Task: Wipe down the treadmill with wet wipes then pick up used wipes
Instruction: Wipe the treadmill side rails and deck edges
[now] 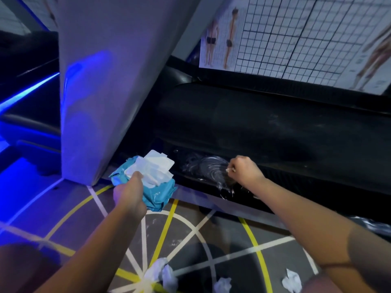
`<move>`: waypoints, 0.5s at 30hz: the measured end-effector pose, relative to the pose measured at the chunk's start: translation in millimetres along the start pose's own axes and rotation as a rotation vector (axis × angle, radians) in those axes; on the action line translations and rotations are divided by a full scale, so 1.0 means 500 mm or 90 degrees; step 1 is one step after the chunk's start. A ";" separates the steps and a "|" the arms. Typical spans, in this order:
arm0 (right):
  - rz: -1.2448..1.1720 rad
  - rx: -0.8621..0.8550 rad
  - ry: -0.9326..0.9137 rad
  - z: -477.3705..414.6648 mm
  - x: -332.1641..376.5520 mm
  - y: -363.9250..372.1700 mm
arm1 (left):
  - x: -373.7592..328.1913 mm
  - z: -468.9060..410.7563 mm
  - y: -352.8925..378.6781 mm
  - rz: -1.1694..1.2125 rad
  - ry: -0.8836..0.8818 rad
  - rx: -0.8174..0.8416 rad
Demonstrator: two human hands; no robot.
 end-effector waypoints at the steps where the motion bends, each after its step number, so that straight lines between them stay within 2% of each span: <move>1: 0.007 0.023 0.017 0.015 -0.015 -0.004 | -0.012 0.025 0.012 -0.006 0.009 -0.014; 3: 0.034 0.072 -0.003 0.047 -0.019 -0.005 | -0.037 0.076 0.037 -0.031 0.035 -0.040; 5: 0.046 0.104 -0.080 0.076 0.009 0.002 | -0.040 0.093 0.059 -0.043 0.043 -0.026; 8: -0.010 0.109 -0.200 0.085 0.070 0.017 | -0.038 0.099 0.068 -0.056 0.053 -0.022; 10: -0.025 0.093 -0.234 0.062 0.097 0.023 | -0.038 0.106 0.070 -0.075 0.046 -0.020; 12: -0.025 0.066 -0.229 0.029 0.108 0.024 | -0.039 0.110 0.066 -0.086 0.036 -0.027; 15: 0.001 0.004 -0.151 -0.014 0.081 0.015 | -0.039 0.111 0.057 -0.074 0.029 -0.031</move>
Point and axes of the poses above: each hand's wrist, its own z-axis away from the middle knuckle, its own y-axis out of the palm, x = y × z, the point moved 8 cm from there along -z, towards the middle knuckle, and after that the axes turned 12 degrees about x, right-handed, at the moved point
